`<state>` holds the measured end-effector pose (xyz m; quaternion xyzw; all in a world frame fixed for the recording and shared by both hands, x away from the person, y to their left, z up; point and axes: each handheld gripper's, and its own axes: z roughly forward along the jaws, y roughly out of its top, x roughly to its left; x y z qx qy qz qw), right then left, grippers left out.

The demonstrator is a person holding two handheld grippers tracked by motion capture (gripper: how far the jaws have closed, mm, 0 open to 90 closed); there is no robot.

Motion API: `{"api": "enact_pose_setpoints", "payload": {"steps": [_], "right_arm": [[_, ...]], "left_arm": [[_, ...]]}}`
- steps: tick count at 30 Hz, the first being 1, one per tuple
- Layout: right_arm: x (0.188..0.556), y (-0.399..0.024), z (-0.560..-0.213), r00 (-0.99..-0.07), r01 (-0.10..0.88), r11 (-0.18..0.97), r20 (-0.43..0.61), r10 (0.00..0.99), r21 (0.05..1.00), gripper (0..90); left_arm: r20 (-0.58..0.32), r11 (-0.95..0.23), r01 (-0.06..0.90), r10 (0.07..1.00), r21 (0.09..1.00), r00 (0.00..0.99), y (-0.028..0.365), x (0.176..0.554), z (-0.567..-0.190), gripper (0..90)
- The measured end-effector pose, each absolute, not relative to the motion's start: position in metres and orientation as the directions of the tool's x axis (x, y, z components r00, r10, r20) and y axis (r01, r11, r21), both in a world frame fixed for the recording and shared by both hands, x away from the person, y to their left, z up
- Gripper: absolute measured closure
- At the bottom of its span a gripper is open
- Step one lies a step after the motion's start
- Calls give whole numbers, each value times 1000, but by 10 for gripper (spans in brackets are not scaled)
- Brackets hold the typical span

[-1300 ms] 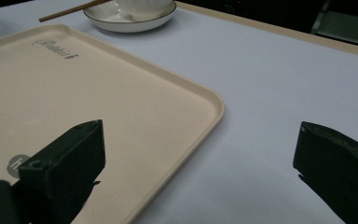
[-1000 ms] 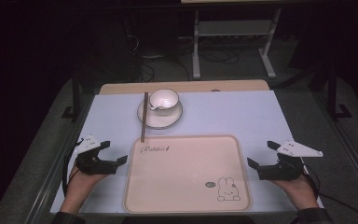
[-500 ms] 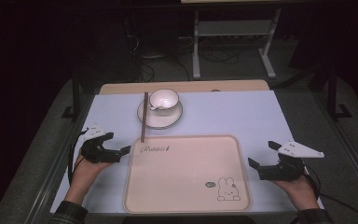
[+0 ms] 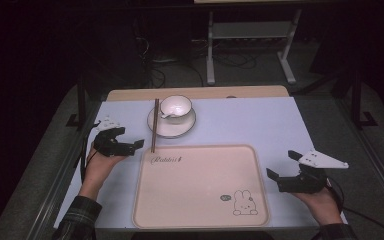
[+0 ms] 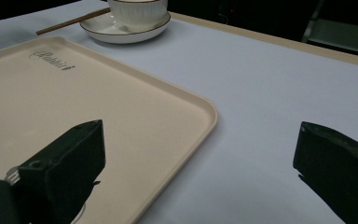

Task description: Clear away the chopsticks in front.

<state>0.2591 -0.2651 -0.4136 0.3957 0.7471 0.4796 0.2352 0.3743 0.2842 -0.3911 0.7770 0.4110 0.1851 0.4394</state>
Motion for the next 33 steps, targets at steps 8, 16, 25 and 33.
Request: {"api": "enact_pose_setpoints", "payload": {"steps": [8, 16, 25, 33], "right_arm": [[259, -266, -414, -571, 367, 227, 26, 821, 902, 16], [259, -268, -414, -573, 364, 221, 31, 819, 905, 16], [258, -268, -413, -577, 366, 219, 36, 816, 905, 17], [257, -270, -413, -573, 364, 210, 41, 818, 908, 18]], "left_arm": [[-47, -311, 487, 805, 816, 591, 262, 404, -392, 134], [-28, -349, 515, 807, 783, 590, 244, 429, -394, 223], [-24, -370, 566, 822, 737, 569, 233, 453, -403, 424], [-21, -381, 594, 830, 709, 557, 225, 466, -409, 511]]}}
